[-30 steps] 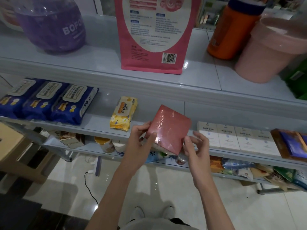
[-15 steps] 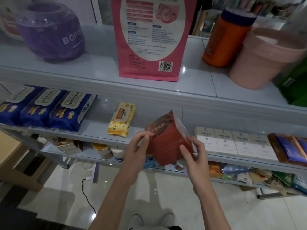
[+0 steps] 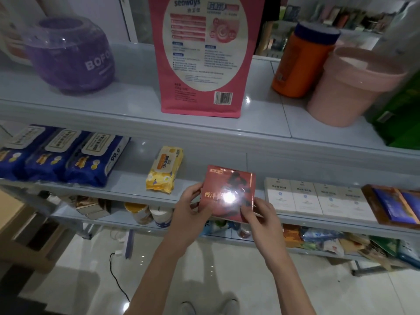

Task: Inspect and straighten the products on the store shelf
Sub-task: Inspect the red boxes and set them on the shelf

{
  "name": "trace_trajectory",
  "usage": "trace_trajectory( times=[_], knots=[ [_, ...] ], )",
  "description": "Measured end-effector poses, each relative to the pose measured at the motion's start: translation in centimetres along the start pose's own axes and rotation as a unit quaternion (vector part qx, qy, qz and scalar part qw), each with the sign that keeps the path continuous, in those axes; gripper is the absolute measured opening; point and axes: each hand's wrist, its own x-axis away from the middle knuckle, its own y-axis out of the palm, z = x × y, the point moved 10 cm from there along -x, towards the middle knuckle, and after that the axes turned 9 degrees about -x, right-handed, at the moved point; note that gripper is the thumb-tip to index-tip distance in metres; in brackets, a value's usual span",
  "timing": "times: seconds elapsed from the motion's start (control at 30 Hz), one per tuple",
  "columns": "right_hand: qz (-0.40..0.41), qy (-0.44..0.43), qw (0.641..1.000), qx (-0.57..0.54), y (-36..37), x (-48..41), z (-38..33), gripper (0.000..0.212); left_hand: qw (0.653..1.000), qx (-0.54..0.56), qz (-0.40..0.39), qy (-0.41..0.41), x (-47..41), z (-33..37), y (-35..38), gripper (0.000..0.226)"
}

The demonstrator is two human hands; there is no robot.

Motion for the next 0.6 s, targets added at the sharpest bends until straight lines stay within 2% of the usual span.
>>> trace_trajectory(
  times=[0.07, 0.2, 0.27, 0.33, 0.47, 0.6],
  knots=[
    [-0.004, -0.008, 1.0, -0.005, -0.1, 0.1, 0.1, 0.032, 0.999, -0.025, 0.01, 0.018, 0.0, 0.2, 0.1, 0.048],
    [-0.005, -0.001, 0.999, -0.048, -0.7, 0.2, 0.8, 0.069, 0.996, -0.082, 0.016, 0.035, -0.3, -0.7, 0.9, 0.043],
    [-0.004, -0.012, 0.999, -0.029, -1.2, 0.2, 1.1, 0.078, 0.996, -0.089, 0.01, 0.027, -0.3, -1.3, 1.6, 0.046],
    [0.003, -0.018, 1.0, -0.011, -1.8, 0.1, 1.3, 0.075, 0.995, -0.097, 0.009, 0.034, -0.3, -1.4, 2.3, 0.053],
    [0.031, -0.014, 0.998, -0.059, -2.8, 0.1, 2.2, 0.043, 0.999, -0.051, 0.0, 0.006, -0.5, -1.7, 4.0, 0.037],
    [0.044, -0.011, 0.998, -0.049, -3.5, -0.7, 3.8, 0.044, 0.998, -0.055, -0.011, -0.02, -1.4, -3.4, 5.6, 0.035]
  ],
)
